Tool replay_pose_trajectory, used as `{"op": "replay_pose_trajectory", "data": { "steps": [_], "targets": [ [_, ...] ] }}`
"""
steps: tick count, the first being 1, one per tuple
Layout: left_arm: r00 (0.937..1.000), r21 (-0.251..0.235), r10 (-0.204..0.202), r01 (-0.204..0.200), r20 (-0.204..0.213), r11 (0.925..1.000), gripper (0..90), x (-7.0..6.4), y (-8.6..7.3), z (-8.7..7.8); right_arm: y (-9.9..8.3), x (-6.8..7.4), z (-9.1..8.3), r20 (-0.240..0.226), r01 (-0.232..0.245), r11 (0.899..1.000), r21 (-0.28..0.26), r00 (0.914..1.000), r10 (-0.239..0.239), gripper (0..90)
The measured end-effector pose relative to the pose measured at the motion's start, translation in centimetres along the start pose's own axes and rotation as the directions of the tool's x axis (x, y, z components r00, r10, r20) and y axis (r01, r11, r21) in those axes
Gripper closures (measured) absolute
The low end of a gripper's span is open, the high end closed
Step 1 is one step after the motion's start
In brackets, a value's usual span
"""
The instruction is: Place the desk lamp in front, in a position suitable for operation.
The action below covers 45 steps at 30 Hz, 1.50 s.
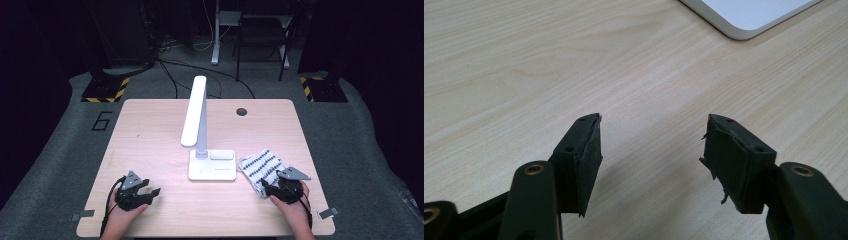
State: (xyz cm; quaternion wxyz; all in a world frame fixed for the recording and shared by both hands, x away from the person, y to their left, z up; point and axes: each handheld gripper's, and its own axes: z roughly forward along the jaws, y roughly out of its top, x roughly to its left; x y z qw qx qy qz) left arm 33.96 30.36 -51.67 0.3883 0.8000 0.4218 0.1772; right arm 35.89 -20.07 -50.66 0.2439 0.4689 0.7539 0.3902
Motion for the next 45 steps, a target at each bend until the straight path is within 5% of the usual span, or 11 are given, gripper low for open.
{"op": "replay_pose_trajectory", "data": {
  "steps": [6, 13, 21, 29, 41, 45],
  "targets": [
    [1.0000, -0.012, 0.000, 0.000, -0.008, 0.9999, 39.7, 0.0, -0.2, -0.5, -0.1, -0.1, 1.4, 0.025, 0.053, 0.997, 0.060, 0.9982, -0.055, 27.1],
    [0.9999, -0.020, 0.004, -0.004, -0.010, 0.9998, 39.7, 0.1, -0.2, -0.5, -0.6, -0.3, 2.1, 0.023, 0.035, 0.995, 0.092, 0.9991, -0.037, 26.5],
    [1.0000, -0.027, 0.008, -0.008, 0.001, 0.9996, 39.7, 0.0, 0.1, -0.6, -0.8, -0.5, 1.8, -0.012, 0.008, 0.996, 0.089, 0.9999, -0.007, 45.4],
    [0.9998, -0.038, 0.019, -0.019, 0.009, 0.9991, 39.8, -0.1, 0.5, -0.2, -1.1, -0.7, 1.0, 0.024, -0.031, 0.995, 0.090, 0.9993, 0.029, 66.1],
    [0.9997, -0.057, 0.019, -0.018, 0.016, 0.9982, 40.1, -0.2, 1.1, 0.2, -1.8, -0.9, -0.8, 0.102, -0.081, 0.991, 0.103, 0.9923, 0.071, 75.7],
    [0.9995, -0.072, 0.021, -0.019, 0.023, 0.9972, 42.3, -0.3, 1.2, 0.0, -2.3, -1.5, -1.8, 0.113, -0.149, 0.984, 0.094, 0.9840, 0.138, 76.9]
  ]
}}
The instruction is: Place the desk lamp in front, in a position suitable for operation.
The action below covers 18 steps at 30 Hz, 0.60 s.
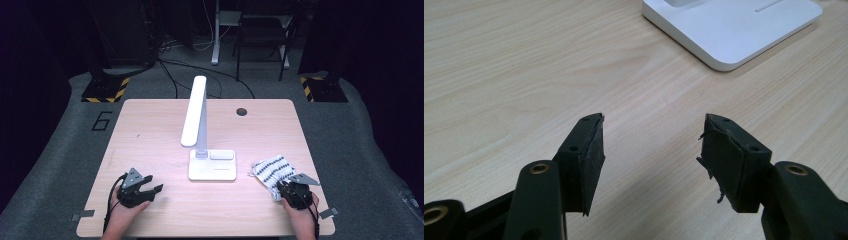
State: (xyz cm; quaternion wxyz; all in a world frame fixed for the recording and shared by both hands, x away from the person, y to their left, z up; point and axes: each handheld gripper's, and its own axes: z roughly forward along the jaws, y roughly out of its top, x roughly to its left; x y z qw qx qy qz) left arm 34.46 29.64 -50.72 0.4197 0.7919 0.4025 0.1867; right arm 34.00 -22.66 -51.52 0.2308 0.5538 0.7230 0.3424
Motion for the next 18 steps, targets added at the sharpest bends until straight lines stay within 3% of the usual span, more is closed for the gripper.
{"op": "replay_pose_trajectory", "data": {
  "steps": [4, 10, 18],
  "targets": [
    [1.0000, 0.000, -0.001, 0.001, 0.001, 1.0000, 42.2, 0.0, 0.1, -0.1, -0.3, 0.0, -0.8, 0.007, -0.027, 1.000, 0.000, 0.9996, 0.027, 77.6],
    [1.0000, -0.002, -0.005, 0.005, -0.003, 1.0000, 42.0, -0.2, 0.1, -0.2, -0.3, 0.8, -1.2, 0.029, -0.011, 1.000, 0.020, 0.9995, 0.010, 77.8],
    [0.9997, -0.011, -0.012, 0.013, 0.021, 0.9999, 42.2, -0.7, 0.3, -0.1, -0.7, 1.9, -1.6, -0.001, -0.016, 0.999, 0.041, 0.9999, 0.016, 75.0]
  ]
}}
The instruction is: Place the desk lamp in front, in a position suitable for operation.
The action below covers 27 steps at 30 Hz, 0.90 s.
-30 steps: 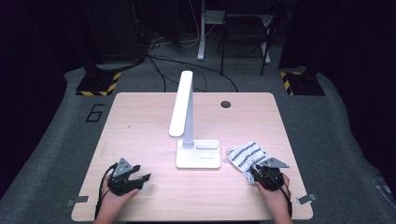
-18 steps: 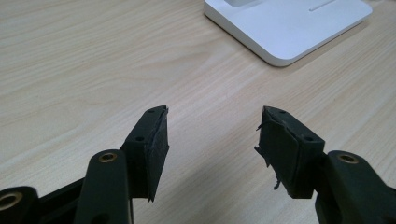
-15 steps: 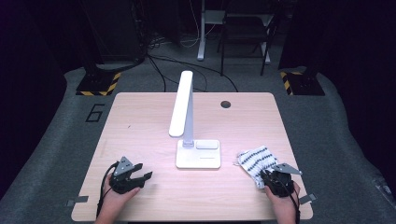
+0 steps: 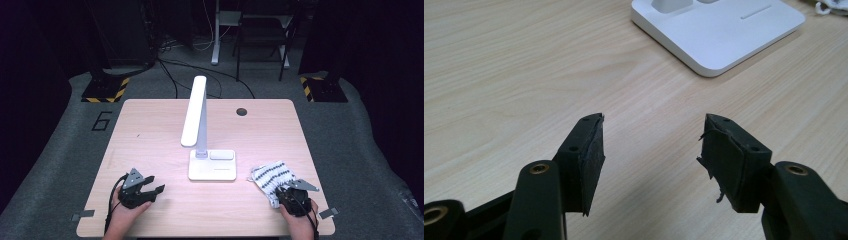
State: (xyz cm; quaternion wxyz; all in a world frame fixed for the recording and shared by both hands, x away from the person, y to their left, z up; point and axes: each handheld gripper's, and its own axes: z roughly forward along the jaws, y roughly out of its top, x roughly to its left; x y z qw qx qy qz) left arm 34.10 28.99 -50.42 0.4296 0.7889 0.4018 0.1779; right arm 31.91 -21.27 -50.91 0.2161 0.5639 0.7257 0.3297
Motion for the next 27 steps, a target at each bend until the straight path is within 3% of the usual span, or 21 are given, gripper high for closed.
{"op": "replay_pose_trajectory", "data": {
  "steps": [6, 10, 13, 16, 19, 22, 25, 27],
  "targets": [
    [0.9999, 0.005, 0.008, -0.008, 0.010, 1.0000, 42.0, -0.4, 0.2, 0.0, -0.4, 1.0, -0.8, 0.008, 0.016, 0.999, -0.048, 0.9998, -0.016, 60.4],
    [0.9993, 0.002, 0.017, -0.018, 0.032, 0.9998, 45.7, -0.6, 0.3, 0.3, -0.1, 1.1, -1.0, 0.035, 0.066, 0.992, -0.105, 0.9974, -0.062, 55.4],
    [0.9993, 0.002, 0.016, -0.016, 0.033, 0.9999, 45.3, -0.6, 0.4, 0.5, 0.2, 1.1, -0.5, 0.023, 0.122, 0.984, -0.133, 0.9926, -0.120, 51.5],
    [0.9988, 0.008, 0.014, -0.014, 0.046, 0.9999, 45.0, -0.7, 0.6, 0.8, 1.0, 0.9, 0.7, 0.037, 0.183, 0.977, -0.107, 0.9830, -0.180, 48.6],
    [0.9978, -0.006, 0.018, -0.018, 0.064, 0.9998, 46.6, -0.9, 0.8, 1.1, 1.5, 0.6, 1.8, 0.020, 0.164, 0.982, -0.096, 0.9865, -0.163, 46.8],
    [0.9966, -0.003, 0.015, -0.015, 0.081, 0.9999, 46.3, -0.9, 1.2, 1.3, 1.6, 0.1, 2.8, 0.015, 0.169, 0.984, -0.052, 0.9855, -0.169, 48.3],
    [0.9969, 0.008, 0.021, -0.022, 0.075, 0.9997, 45.4, -1.0, 1.5, 1.6, 1.6, -0.5, 3.2, -0.010, 0.121, 0.992, -0.044, 0.9926, -0.121, 52.8],
    [0.9967, 0.002, 0.030, -0.030, 0.075, 0.9995, 45.5, -1.0, 1.6, 1.7, 1.6, -0.8, 3.2, 0.003, 0.098, 0.994, -0.042, 0.9951, -0.098, 54.6]
  ]
}}
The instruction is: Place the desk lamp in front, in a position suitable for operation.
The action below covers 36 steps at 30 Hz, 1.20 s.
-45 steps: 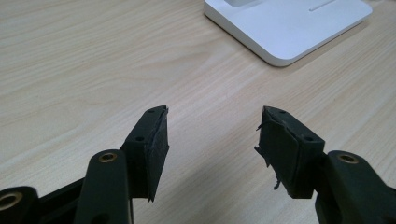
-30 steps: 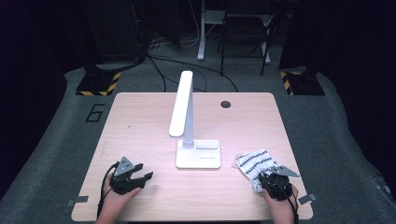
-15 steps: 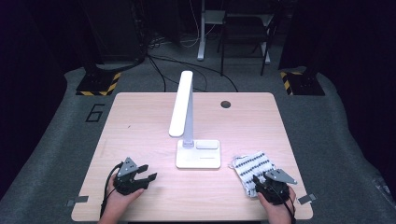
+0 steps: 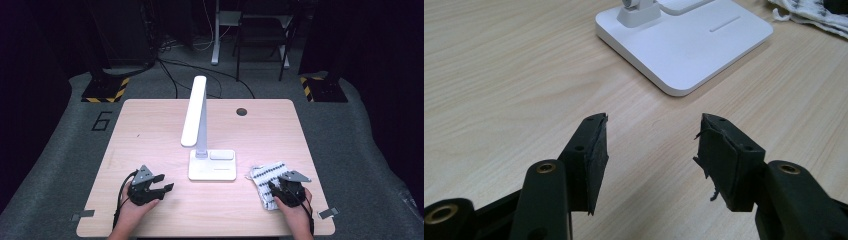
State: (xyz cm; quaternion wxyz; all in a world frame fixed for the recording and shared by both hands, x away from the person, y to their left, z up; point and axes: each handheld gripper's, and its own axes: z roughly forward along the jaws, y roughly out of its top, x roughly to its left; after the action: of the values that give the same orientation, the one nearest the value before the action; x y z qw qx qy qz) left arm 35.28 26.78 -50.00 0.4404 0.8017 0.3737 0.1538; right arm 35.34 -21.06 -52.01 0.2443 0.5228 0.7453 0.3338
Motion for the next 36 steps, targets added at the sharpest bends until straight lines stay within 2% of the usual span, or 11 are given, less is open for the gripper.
{"op": "replay_pose_trajectory", "data": {
  "steps": [2, 6, 8, 10, 12, 15, 17, 20, 25, 32, 36],
  "targets": [
    [0.9999, 0.005, -0.006, 0.006, 0.015, 1.0000, 45.6, 0.1, 0.1, -0.1, -0.1, -0.3, -0.1, 0.021, -0.020, 1.000, 0.001, 0.9996, 0.020, 55.5],
    [1.0000, -0.015, -0.006, 0.006, -0.001, 0.9999, 45.6, -0.1, 0.2, -0.1, -0.2, -0.5, -0.3, 0.052, -0.057, 0.998, 0.010, 0.9970, 0.057, 56.3],
    [0.9999, -0.018, -0.013, 0.013, -0.006, 0.9997, 44.8, -0.2, 0.3, 0.2, -0.1, -0.3, -0.5, 0.066, -0.054, 0.999, 0.002, 0.9963, 0.054, 55.8],
    [0.9998, -0.020, -0.020, 0.020, -0.007, 0.9996, 43.8, -0.3, 0.5, 0.4, 0.2, 0.0, -0.9, 0.073, -0.053, 0.998, -0.029, 0.9958, 0.055, 55.6],
    [1.0000, -0.013, -0.007, 0.006, -0.007, 0.9999, 43.6, -0.4, 0.7, 0.6, 0.6, 0.4, -1.5, 0.070, -0.045, 0.997, -0.069, 0.9963, 0.050, 54.8],
    [1.0000, -0.015, -0.003, 0.003, 0.000, 0.9999, 43.8, -0.6, 1.1, 1.0, 1.1, 1.0, -1.9, 0.049, -0.026, 0.995, -0.094, 0.9983, 0.031, 52.5],
    [1.0000, -0.013, -0.002, 0.002, 0.006, 0.9999, 45.0, -0.7, 1.5, 1.4, 1.4, 1.6, -1.8, 0.015, -0.025, 0.995, -0.100, 0.9995, 0.027, 51.2],
    [1.0000, -0.007, 0.001, -0.001, -0.003, 1.0000, 46.1, -1.0, 2.0, 2.1, 2.0, 2.6, -1.4, -0.014, 0.034, 0.993, -0.116, 0.9993, -0.036, 50.4],
    [0.9992, 0.020, 0.029, -0.029, -0.027, 0.9994, 44.3, -1.4, 2.6, 3.5, 2.8, 4.3, -0.4, -0.063, 0.078, 0.989, -0.125, 0.9942, -0.087, 51.0],
    [0.9969, 0.050, 0.066, -0.064, -0.041, 0.9967, 44.5, -1.5, 3.1, 5.1, 3.5, 6.1, 1.0, -0.139, 0.089, 0.988, -0.127, 0.9845, -0.107, 47.8],
    [0.9993, 0.038, 0.032, -0.032, -0.016, 0.9988, 44.5, -1.6, 3.2, 5.6, 4.0, 6.6, 1.7, -0.181, 0.094, 0.988, -0.125, 0.9767, -0.115, 49.7]
  ]
}}
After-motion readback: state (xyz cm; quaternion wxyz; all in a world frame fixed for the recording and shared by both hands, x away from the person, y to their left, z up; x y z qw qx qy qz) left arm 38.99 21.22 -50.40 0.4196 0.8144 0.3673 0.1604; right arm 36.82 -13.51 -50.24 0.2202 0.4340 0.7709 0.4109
